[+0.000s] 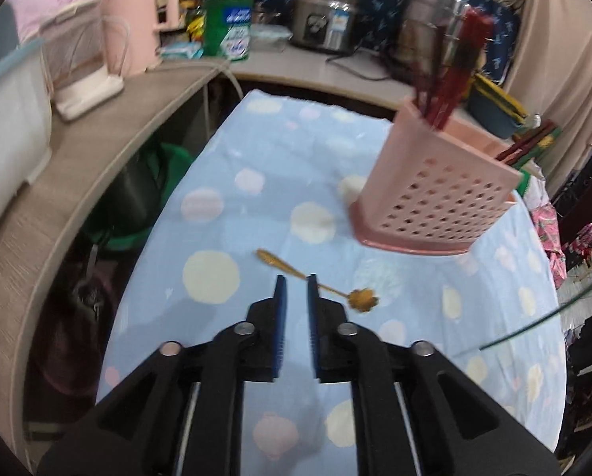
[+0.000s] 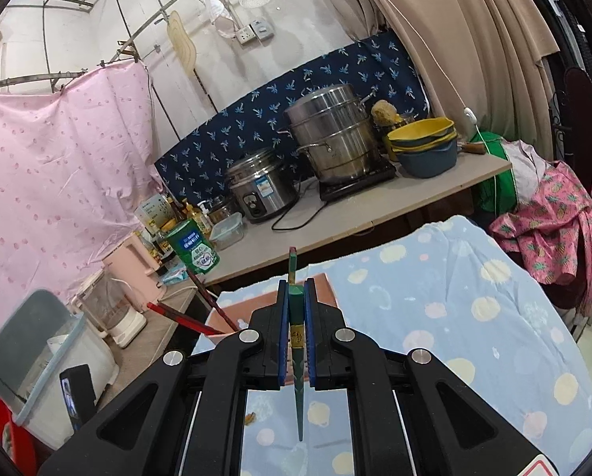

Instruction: Organize utensils

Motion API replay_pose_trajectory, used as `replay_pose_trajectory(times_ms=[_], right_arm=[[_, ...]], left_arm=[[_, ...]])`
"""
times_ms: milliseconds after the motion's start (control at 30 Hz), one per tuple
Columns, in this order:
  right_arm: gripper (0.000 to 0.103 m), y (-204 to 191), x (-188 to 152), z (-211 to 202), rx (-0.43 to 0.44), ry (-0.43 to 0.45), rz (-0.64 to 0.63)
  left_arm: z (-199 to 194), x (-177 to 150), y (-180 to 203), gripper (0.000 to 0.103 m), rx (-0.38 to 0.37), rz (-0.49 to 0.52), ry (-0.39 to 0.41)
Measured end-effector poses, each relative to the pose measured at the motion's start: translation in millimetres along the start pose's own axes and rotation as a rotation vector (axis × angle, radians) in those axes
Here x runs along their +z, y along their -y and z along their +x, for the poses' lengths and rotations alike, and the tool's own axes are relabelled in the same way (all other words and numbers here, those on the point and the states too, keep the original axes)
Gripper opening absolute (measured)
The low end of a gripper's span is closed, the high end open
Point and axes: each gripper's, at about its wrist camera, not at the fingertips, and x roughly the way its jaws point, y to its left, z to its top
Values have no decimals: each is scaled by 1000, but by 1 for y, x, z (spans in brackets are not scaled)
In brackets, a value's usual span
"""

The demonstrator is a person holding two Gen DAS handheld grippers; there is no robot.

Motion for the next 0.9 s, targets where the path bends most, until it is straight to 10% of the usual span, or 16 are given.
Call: replay_pose_trajectory(times_ms=[133,533,900], right_arm=[[7,4,-11,4,-10,-27,4],[7,-5,-21,21,-11,-63,-12],[7,-10,-30,18,-2,-84,-20]], left_arm=[[24,8,-15,35,25,-40,-15],[111,38,-14,33,109,34,-115],[76,-20,6,27,32,181,-117]])
